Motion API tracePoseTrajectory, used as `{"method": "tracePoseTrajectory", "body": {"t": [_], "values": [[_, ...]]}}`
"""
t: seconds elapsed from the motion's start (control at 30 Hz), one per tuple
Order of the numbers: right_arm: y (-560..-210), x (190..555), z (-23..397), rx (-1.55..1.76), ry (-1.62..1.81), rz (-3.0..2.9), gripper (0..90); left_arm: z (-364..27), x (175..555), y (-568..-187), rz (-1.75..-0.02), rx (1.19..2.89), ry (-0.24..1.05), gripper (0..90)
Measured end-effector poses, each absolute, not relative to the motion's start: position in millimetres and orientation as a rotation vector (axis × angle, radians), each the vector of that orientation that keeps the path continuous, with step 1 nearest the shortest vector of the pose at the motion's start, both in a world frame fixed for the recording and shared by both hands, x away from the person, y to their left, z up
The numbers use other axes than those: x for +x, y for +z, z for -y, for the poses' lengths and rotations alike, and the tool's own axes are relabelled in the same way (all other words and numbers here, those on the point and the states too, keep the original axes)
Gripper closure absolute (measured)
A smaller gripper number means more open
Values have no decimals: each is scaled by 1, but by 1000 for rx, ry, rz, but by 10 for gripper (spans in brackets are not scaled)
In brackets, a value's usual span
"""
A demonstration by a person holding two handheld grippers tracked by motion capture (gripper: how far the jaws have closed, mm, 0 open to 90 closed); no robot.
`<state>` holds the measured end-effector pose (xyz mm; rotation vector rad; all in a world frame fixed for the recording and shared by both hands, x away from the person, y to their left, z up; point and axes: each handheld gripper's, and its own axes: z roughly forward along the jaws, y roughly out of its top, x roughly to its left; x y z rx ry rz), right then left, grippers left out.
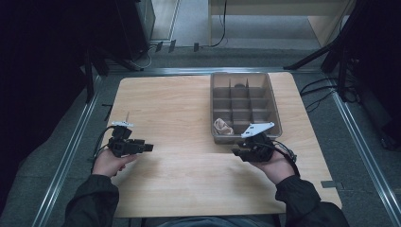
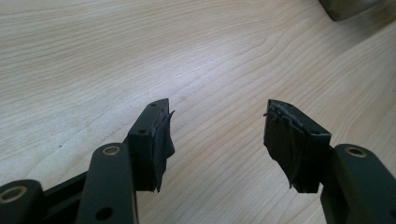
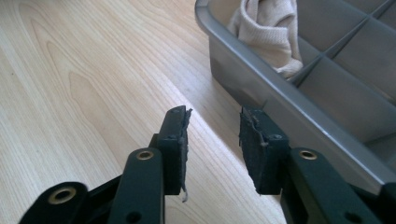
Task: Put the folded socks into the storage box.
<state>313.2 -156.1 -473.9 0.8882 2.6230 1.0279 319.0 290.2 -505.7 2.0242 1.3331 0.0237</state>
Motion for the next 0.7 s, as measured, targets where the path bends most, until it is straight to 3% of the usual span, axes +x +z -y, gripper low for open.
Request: {"method": "tracePoseTrajectory", "body": {"t": [0.7], "values": [[-492,310,149,864,1066,-2654,531,-285,317,-507,-1321,2042,36,396]]}}
